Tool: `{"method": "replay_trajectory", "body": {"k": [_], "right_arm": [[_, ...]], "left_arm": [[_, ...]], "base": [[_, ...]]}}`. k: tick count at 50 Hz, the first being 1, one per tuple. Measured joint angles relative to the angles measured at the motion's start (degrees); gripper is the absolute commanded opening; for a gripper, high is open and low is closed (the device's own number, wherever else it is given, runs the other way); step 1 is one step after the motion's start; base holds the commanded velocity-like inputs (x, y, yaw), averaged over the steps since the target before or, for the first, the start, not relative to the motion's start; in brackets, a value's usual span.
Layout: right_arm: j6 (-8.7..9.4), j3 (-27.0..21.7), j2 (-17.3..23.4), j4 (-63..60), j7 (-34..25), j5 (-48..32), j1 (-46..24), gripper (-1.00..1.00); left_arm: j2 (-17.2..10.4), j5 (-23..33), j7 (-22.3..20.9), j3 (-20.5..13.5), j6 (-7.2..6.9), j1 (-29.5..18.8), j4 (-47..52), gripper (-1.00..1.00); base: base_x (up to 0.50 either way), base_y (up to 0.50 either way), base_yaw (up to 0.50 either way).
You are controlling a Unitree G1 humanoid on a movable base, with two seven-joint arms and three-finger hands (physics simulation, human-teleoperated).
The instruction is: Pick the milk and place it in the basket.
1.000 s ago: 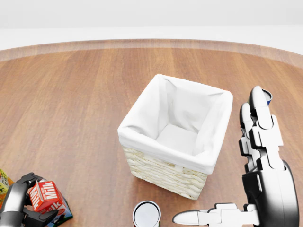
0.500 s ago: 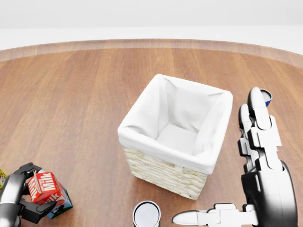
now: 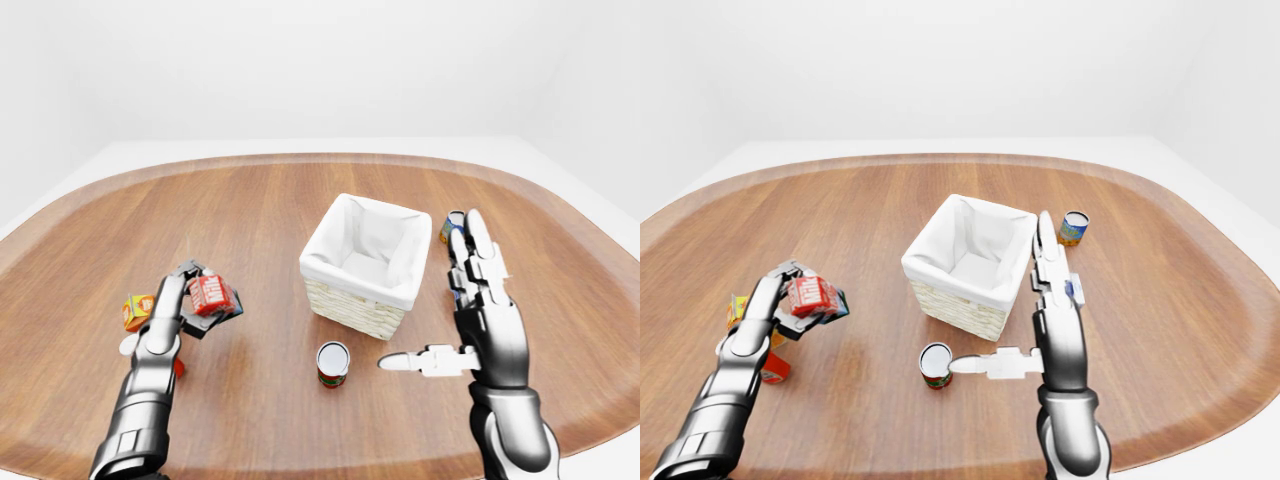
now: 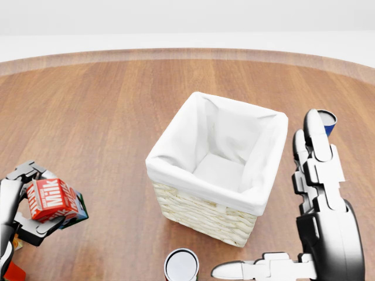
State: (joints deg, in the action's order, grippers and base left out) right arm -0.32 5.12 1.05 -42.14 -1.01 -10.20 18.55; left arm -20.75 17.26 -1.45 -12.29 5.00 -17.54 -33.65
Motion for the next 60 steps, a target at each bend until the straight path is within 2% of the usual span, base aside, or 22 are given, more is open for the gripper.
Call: {"method": "replay_trajectory", "body": {"k": [10,23,43,60], "right_arm": [[0.07,0.04,0.02,-0.05,0.02,-0.04,-0.04,1.0],[0.2,-0.04,0.01,-0.19,-0.05,-0.01,-0.08,1.0],[0.39,-0.08,-0.03,-0.27,-0.09,0.03,-0.16,1.0],[0.2,-0.1,-0.03,-0.06,-0.06,0.03,-0.15,1.0]], "left_arm": [[0.06,1.17,-2.18,-0.86,-0.09,-0.19,7.05,-1.0],[0.51,2.87,-4.69,-1.27,-2.41,-0.54,15.02,-1.0],[0.43,5.82,-9.47,-0.64,-9.9,-4.65,24.46,-1.0],[0.64,7.85,-12.22,0.83,-10.0,-9.35,28.73,-1.0]], "base": [[0.0,0.0,0.0],[0.0,0.0,0.0],[0.0,0.0,0.0],[0.0,0.0,0.0]]}}
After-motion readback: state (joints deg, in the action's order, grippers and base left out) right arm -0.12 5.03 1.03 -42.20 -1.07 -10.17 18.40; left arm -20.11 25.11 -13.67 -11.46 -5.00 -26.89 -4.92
